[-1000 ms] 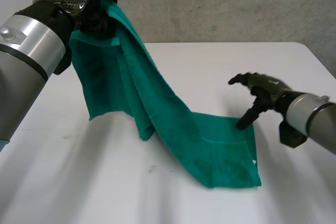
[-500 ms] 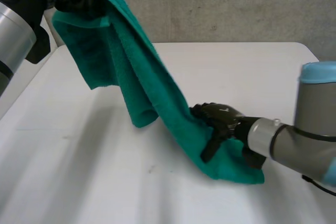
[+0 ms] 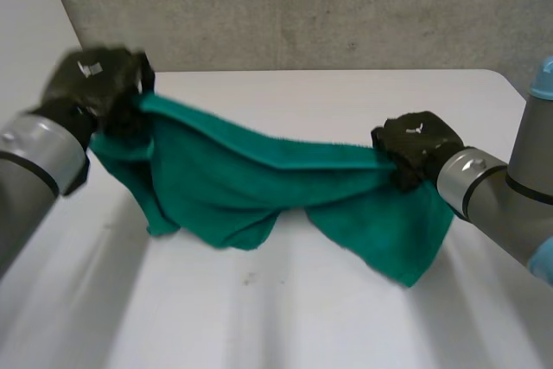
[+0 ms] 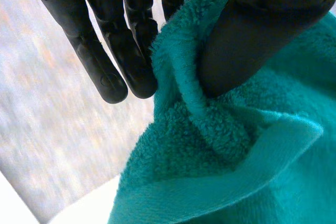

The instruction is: Fold the towel.

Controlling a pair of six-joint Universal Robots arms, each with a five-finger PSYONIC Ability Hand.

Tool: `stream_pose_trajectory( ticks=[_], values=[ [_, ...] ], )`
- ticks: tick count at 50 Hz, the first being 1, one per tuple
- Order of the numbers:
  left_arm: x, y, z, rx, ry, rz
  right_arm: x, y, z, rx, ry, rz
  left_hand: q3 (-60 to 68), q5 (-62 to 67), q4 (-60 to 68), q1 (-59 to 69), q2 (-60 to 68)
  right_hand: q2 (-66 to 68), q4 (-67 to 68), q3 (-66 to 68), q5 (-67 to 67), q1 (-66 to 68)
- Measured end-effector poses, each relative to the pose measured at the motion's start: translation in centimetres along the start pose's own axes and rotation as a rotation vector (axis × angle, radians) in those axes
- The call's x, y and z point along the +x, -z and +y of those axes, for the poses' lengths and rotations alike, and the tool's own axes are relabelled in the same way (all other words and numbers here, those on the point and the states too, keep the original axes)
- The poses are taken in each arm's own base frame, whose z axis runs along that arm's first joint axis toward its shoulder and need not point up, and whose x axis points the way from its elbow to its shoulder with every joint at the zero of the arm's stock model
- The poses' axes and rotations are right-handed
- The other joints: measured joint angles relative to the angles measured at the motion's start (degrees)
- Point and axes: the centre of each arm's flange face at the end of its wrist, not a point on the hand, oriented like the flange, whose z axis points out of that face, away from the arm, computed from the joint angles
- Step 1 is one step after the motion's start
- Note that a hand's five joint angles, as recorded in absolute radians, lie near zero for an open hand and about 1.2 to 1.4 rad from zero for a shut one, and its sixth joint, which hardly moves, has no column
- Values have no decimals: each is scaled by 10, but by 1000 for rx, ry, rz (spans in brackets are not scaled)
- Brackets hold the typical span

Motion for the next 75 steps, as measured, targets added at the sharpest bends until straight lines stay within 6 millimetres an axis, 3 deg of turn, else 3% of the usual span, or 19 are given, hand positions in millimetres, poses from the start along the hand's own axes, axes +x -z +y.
stream_pose_trajectory(
  ticks=[2,4,9,13,19,20,22,23,26,29,32,35,40,42,45,51,60,66,75],
  values=[
    [0,0,0,0,0,0,0,0,0,0,0,0,0,0,0,0,0,0,0,0,0,0],
    [3,-9,34,-110,-15,15,-4,6,4,-45,104,-23,0,0,0,0,0,0,0,0,0,0],
    [9,-24,74,-223,-57,45,1,5,-1,-73,214,-7,0,0,0,0,0,0,1,3,0,0],
    [9,-47,81,-196,-97,44,21,-10,-22,15,240,107,0,0,0,0,1,0,2,4,0,0],
    [-1,-85,40,13,-135,-10,56,-27,-68,226,266,334,0,0,0,0,2,0,2,4,0,0],
    [-13,-103,-7,221,-152,-80,65,-29,-83,296,272,400,0,0,0,0,3,0,2,4,0,0],
    [-17,-107,-21,278,-155,-101,80,-27,-107,415,279,504,0,0,0,0,3,0,2,4,0,0],
    [-29,-111,-66,470,-158,-172,93,-18,-134,552,284,611,0,0,0,0,3,0,2,4,0,0],
    [-40,-104,-114,676,-147,-242,102,-2,-157,676,288,699,0,0,0,0,3,0,2,4,0,0],
    [-43,-95,-130,759,-130,-266,102,9,-163,719,288,727,0,0,0,0,3,0,2,4,0,0],
    [-41,-92,-124,750,-118,-262,97,12,-156,703,287,714,0,0,0,0,3,0,2,4,0,0],
    [-33,-91,-92,645,-99,-230,86,10,-133,627,282,664,0,0,0,0,3,0,2,4,0,0],
    [-17,-78,-8,376,-76,-164,56,-2,-70,413,269,514,0,0,0,0,3,0,2,4,0,0],
    [-15,-76,3,342,-74,-156,52,-3,-61,384,267,493,0,0,0,0,3,0,2,4,0,0],
    [-5,-58,52,187,-63,-116,30,-13,-13,237,244,386,0,0,0,0,3,0,2,4,0,0],
    [6,-37,93,54,-52,-72,2,-27,49,41,175,258,0,0,0,0,4,-1,0,3,9,-1],
    [9,-24,105,6,-47,-57,-8,-26,77,-90,72,187,0,0,0,0,4,-354,-363,-356,-333,-281],
    [9,-20,101,12,-47,-60,2,-21,67,-63,3,214,0,0,0,0,4,-396,-407,-398,-376,-311],
    [7,-15,98,16,-46,-67,48,-22,65,-43,-89,251,0,0,0,0,4,-401,-414,-404,-385,-316]
  ],
)
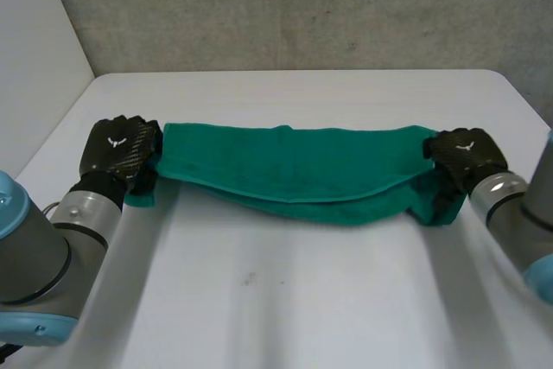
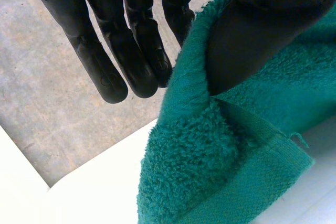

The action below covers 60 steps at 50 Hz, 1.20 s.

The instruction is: Fold the towel.

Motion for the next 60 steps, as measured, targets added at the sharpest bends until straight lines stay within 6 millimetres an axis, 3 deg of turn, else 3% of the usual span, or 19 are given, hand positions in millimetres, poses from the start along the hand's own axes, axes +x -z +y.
stream_pose_trajectory(
  ticks=[7,24,41,54,58,60],
  values=[
    [0,1,1,-4,0,-1,20,-9,7,-71,-56,-82,0,0,0,0,0,0,0,0,0,0],
    [1,2,3,-11,0,2,30,-39,19,-133,-155,-141,0,0,0,0,0,18,27,25,21,2],
    [1,2,3,-12,-2,4,46,-66,-9,-81,-227,-137,0,0,0,0,0,17,25,24,21,2],
    [1,2,3,-13,-3,3,44,-86,1,-182,-247,-155,0,0,0,0,0,18,27,26,21,2],
    [0,2,3,-12,-3,2,40,-91,8,-215,-253,-167,0,0,0,0,0,95,94,100,83,72],
    [0,2,3,-11,-4,1,38,-93,11,-231,-257,-173,0,0,0,0,0,219,222,220,207,186]
  ],
)
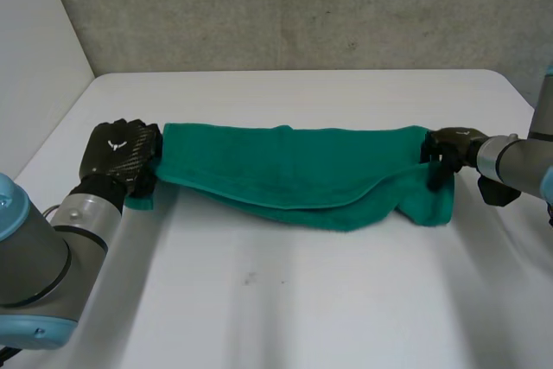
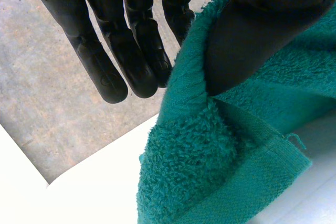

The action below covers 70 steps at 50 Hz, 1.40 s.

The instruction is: Fold the towel.

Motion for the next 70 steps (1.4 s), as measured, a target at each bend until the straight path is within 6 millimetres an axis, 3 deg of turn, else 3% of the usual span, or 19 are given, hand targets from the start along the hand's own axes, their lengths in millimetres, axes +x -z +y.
stream_pose_trajectory(
  ticks=[2,10,18,21,25,26,33,40,45,49,53,55,57,58,59,61,65,66,70],
  values=[
    [0,0,0,0,0,-1,-1,-1,2,-14,-3,-6,0,0,0,0,0,158,158,155,157,128],
    [-5,0,-4,-6,-3,-11,-9,11,-5,-45,-4,-29,0,0,0,0,0,184,193,186,192,137],
    [-16,8,-21,-26,-7,-30,-15,69,-40,49,64,-11,0,0,0,0,0,184,193,186,193,137],
    [-23,19,-31,-59,-7,-42,-24,108,-45,96,182,6,0,0,0,0,0,184,193,186,193,137],
    [-29,37,-37,-134,-14,-48,-31,134,-39,101,299,24,0,0,0,0,0,184,193,186,193,137],
    [-29,40,-37,-148,-17,-47,-35,151,-30,88,385,35,0,0,0,0,0,184,193,186,193,137],
    [-25,69,-21,-340,-77,10,-54,184,19,-38,641,-3,0,0,0,0,0,184,193,186,193,137],
    [-17,66,11,-486,-125,94,-62,179,55,-157,765,-71,0,0,0,0,0,184,193,186,193,137],
    [-17,46,23,-516,-146,118,-53,157,52,-179,768,-32,0,0,0,0,0,184,193,186,193,137],
    [-22,12,19,-457,-180,111,-43,129,28,-127,758,67,0,0,0,0,0,184,193,188,193,137],
    [-28,-30,-13,-287,-226,72,-38,106,-32,74,718,222,0,0,0,0,0,184,193,189,193,137],
    [-32,-49,-40,-168,-244,39,-36,103,-59,171,693,278,0,0,0,0,0,184,193,189,193,137],
    [-37,-68,-76,-16,-256,-8,-32,108,-111,386,633,381,0,0,0,0,0,184,193,189,193,137],
    [-37,-68,-76,-16,-256,-8,-32,108,-111,386,633,381,0,0,0,0,0,184,193,189,193,137],
    [-43,-79,-110,125,-253,-59,-29,117,-145,542,590,442,0,0,0,0,0,184,193,189,193,137],
    [-47,-84,-130,214,-239,-95,-27,126,-164,643,564,477,0,0,0,0,0,184,193,189,193,137],
    [-57,-86,-164,377,-186,-161,-26,141,-187,770,536,519,0,0,0,0,0,184,193,189,193,137],
    [-65,-83,-185,493,-124,-200,-25,159,-202,893,513,554,0,0,0,0,0,184,193,189,194,137],
    [-73,-76,-183,522,-40,-212,-29,166,-187,907,510,543,0,0,0,0,0,184,193,189,196,137]
  ],
)
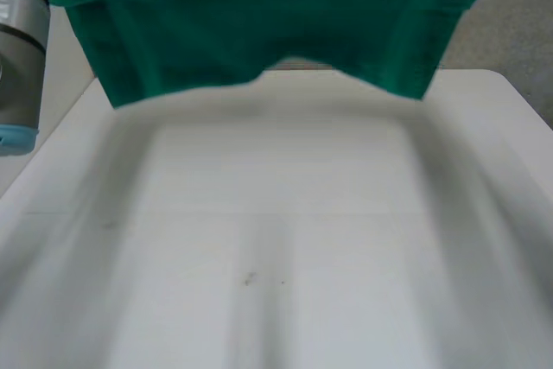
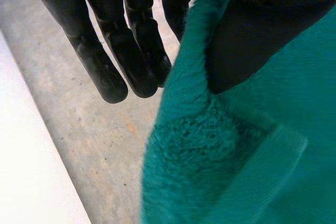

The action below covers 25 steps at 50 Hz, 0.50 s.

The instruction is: Fold the towel.

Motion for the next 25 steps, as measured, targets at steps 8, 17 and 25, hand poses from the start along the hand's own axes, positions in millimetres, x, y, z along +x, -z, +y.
stream_pose_trajectory(
  ticks=[8,17,25],
  values=[
    [3,50,55,-238,66,61,-37,58,46,-188,-9,-161,0,0,0,0,0,0,0,0,0,0],
    [25,151,132,-627,112,199,-90,159,105,-482,-46,-433,0,0,1,0,0,0,0,2,1,0],
    [31,183,155,-761,124,216,-95,180,122,-565,-71,-473,-218,-189,-222,-213,-227,0,0,2,0,0]
  ],
)
